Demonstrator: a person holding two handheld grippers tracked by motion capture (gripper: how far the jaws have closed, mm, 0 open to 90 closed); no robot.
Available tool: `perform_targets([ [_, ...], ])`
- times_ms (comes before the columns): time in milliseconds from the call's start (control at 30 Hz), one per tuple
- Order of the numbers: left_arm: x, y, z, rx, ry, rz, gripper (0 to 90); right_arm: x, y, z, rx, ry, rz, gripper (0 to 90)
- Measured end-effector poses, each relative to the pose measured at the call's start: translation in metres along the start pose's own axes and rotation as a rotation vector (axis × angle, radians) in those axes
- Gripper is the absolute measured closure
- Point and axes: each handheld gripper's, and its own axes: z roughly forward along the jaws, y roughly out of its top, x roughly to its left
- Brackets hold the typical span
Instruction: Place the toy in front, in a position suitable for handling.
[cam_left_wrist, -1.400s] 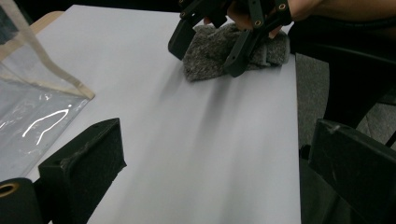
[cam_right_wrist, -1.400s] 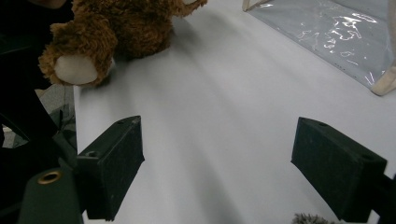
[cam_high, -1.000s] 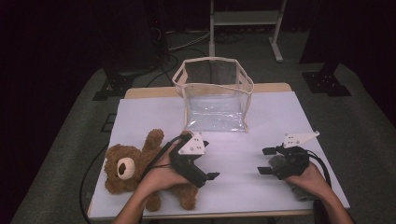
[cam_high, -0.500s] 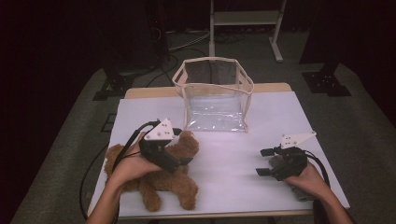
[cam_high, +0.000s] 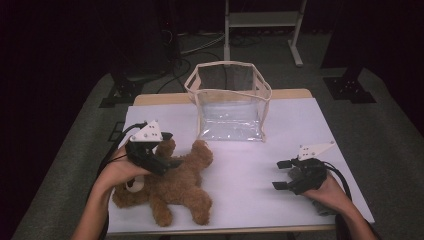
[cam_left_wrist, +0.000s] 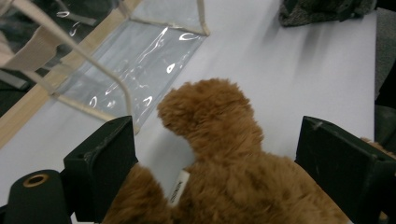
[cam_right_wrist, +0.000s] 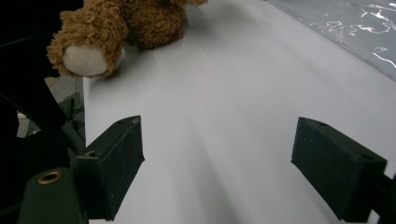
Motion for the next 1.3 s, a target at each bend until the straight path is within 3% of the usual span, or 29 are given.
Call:
perform_targets([
  [433,0.028,-0.021,0.005,0.081,0.024,-0.037,16.5,0.002,0.001,0.003,0.011,0.009,-0.010,15.4],
  [733,0.042,-0.033,0.017,0.124,0.009,-0.077,24.1,0.004,0.002,0.006,0.018,0.027,-0.021,15.5],
  [900,0.046,-0.037,0.022,0.139,-0.008,-0.090,35.0,0.008,0.009,0.010,0.000,0.054,-0.035,15.6],
  [1033,0.047,-0.039,0.025,0.166,-0.004,-0.075,54.2,0.017,0.020,0.022,-0.009,0.109,-0.057,15.7],
  [1167,0.047,-0.038,0.027,0.177,-0.002,-0.083,67.0,0.026,0.030,0.035,-0.014,0.145,-0.090,15.9],
  [1300,0.046,-0.037,0.026,0.178,-0.006,-0.070,70.1,0.042,0.048,0.054,-0.017,0.204,-0.135,15.9],
])
